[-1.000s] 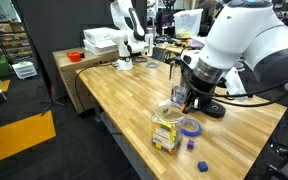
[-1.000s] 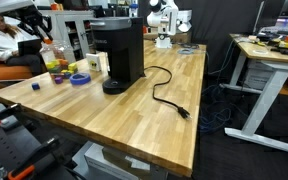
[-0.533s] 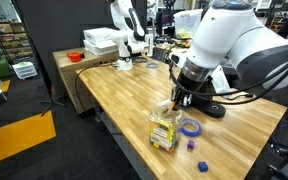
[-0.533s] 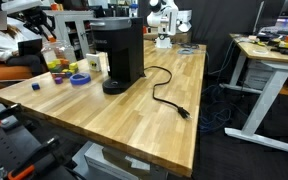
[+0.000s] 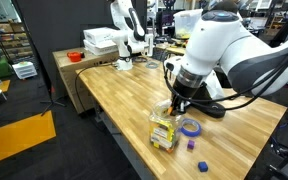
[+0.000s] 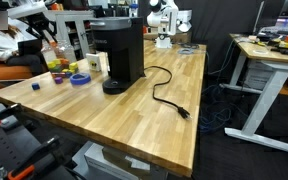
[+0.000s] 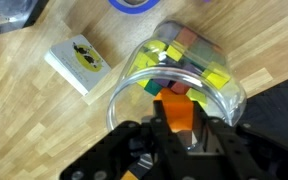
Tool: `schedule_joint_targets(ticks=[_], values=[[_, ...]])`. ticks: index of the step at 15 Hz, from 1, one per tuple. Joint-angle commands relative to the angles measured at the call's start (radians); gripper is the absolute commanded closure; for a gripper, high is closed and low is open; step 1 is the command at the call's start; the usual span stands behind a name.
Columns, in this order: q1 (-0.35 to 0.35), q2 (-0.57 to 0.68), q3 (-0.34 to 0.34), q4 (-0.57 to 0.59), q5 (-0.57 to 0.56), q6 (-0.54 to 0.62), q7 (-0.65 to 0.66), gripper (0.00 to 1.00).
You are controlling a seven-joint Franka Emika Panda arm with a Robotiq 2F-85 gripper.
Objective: Put the orange block in the clear container
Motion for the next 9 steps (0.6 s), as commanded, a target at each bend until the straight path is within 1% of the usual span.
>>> schedule_joint_targets(ticks=[1,9], values=[[0.011,0.019,-0.010,0.010,0.018,-0.014,-0.032,0.93],[0.013,0.026,-0.010,0.007,0.024,-0.016,-0.037,0.93]])
